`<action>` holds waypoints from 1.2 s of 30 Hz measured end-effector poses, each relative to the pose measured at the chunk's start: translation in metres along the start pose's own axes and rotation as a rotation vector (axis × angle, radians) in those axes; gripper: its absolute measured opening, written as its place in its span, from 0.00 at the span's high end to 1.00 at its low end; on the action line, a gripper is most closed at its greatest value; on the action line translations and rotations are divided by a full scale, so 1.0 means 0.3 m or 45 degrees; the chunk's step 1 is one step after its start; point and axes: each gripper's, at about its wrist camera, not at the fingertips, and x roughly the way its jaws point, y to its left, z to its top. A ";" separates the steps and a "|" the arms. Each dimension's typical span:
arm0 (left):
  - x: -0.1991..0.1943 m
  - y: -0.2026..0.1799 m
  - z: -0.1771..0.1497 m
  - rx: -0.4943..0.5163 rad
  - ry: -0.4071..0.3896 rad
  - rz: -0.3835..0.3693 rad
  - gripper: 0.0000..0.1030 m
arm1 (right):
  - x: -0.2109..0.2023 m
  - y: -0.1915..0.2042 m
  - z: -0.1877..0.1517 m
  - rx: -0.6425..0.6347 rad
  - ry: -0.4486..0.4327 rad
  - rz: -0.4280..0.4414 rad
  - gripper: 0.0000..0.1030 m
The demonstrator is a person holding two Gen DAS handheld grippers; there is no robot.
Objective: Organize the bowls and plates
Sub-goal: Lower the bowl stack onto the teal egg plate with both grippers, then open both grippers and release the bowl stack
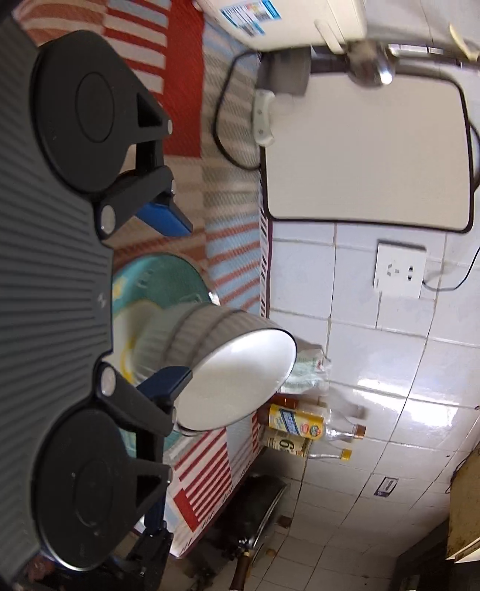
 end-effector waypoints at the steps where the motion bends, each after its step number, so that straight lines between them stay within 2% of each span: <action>1: -0.012 0.001 -0.010 -0.004 -0.008 -0.013 0.26 | -0.002 -0.006 -0.007 0.032 0.016 0.010 0.11; 2: -0.021 0.002 -0.020 -0.005 -0.006 -0.025 0.27 | 0.001 -0.010 -0.012 0.062 0.031 0.017 0.19; 4: -0.031 -0.002 -0.042 0.002 -0.005 -0.017 0.37 | 0.013 -0.021 -0.015 0.132 0.061 0.023 0.30; 5: -0.031 -0.004 -0.051 0.009 0.003 -0.015 0.52 | 0.009 -0.024 -0.021 0.168 0.049 0.039 0.41; 6: -0.027 -0.006 -0.059 0.005 0.021 -0.012 0.62 | 0.008 -0.026 -0.021 0.193 0.046 0.042 0.43; 8: -0.009 -0.003 -0.072 -0.020 0.073 -0.033 0.68 | 0.009 -0.025 -0.021 0.212 0.051 0.053 0.45; 10: 0.015 0.006 -0.086 -0.063 0.124 -0.046 0.70 | 0.018 -0.035 -0.016 0.251 0.072 0.059 0.45; 12: 0.031 0.007 -0.102 -0.085 0.147 -0.016 0.70 | 0.024 -0.050 -0.011 0.324 0.099 0.047 0.45; 13: 0.033 0.009 -0.110 -0.091 0.135 -0.013 0.70 | 0.026 -0.056 -0.011 0.354 0.107 0.037 0.45; 15: 0.036 0.008 -0.123 -0.113 0.112 -0.023 0.71 | 0.033 -0.060 -0.012 0.366 0.112 0.055 0.55; 19: 0.037 -0.011 -0.145 -0.069 0.058 0.034 0.76 | 0.053 -0.084 -0.028 0.453 0.109 0.087 0.58; 22: 0.056 -0.016 -0.148 -0.060 0.065 0.046 0.76 | 0.062 -0.084 -0.032 0.450 0.095 0.077 0.61; 25: 0.079 -0.026 -0.155 -0.043 0.076 0.051 0.76 | 0.070 -0.062 -0.030 0.374 0.078 0.001 0.65; 27: 0.079 -0.031 -0.157 -0.033 0.052 0.070 0.76 | 0.067 -0.070 -0.029 0.368 0.069 0.008 0.66; 29: 0.076 -0.038 -0.153 -0.004 0.019 0.078 0.78 | 0.063 -0.071 -0.027 0.345 0.073 0.016 0.73; 32: 0.088 -0.048 -0.133 -0.027 0.078 -0.042 0.79 | 0.058 -0.067 -0.027 0.327 0.081 0.032 0.74; 33: 0.092 -0.055 -0.131 -0.036 0.089 -0.048 0.79 | 0.058 -0.069 -0.028 0.328 0.081 0.037 0.75; 36: 0.091 -0.082 -0.142 0.034 0.053 0.023 0.79 | 0.051 -0.076 -0.035 0.323 0.069 0.048 0.75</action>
